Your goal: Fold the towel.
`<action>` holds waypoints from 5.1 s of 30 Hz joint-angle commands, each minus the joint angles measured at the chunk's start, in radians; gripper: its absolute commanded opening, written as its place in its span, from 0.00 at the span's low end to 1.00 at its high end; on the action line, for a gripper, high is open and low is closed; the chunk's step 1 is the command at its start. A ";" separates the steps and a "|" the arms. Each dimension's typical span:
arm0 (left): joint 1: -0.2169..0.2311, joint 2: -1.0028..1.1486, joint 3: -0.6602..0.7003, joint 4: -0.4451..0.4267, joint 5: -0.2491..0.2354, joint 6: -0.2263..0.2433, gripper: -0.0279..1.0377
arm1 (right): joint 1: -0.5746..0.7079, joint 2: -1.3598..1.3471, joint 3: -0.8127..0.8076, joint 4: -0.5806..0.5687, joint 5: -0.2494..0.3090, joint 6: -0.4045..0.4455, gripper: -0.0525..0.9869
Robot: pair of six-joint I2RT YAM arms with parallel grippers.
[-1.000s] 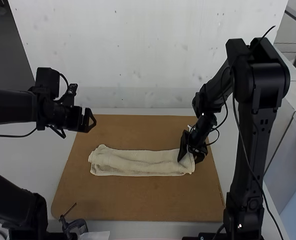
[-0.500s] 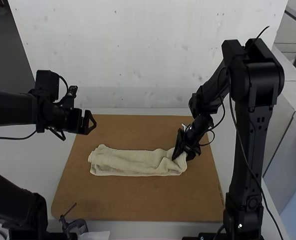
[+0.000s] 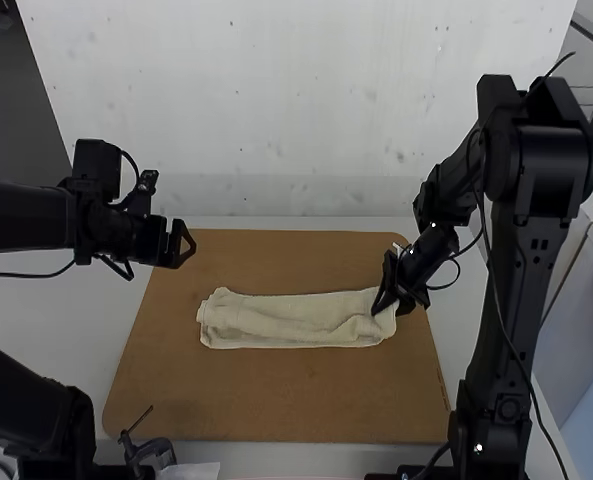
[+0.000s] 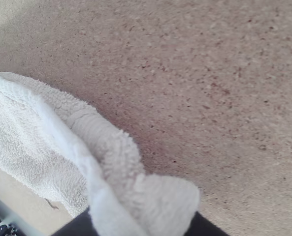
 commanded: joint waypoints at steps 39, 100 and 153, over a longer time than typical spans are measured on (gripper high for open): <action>-0.012 0.008 0.050 0.015 -0.072 -0.110 0.95 | -0.635 0.241 0.391 -0.341 -0.070 -0.517 0.08; 0.021 -0.032 0.037 0.050 0.041 -0.118 0.95 | 0.279 0.029 0.244 0.042 -0.208 0.230 0.08; 0.045 -0.055 0.001 0.052 0.075 -0.130 0.95 | 0.242 -0.126 0.122 0.055 -0.143 0.220 0.07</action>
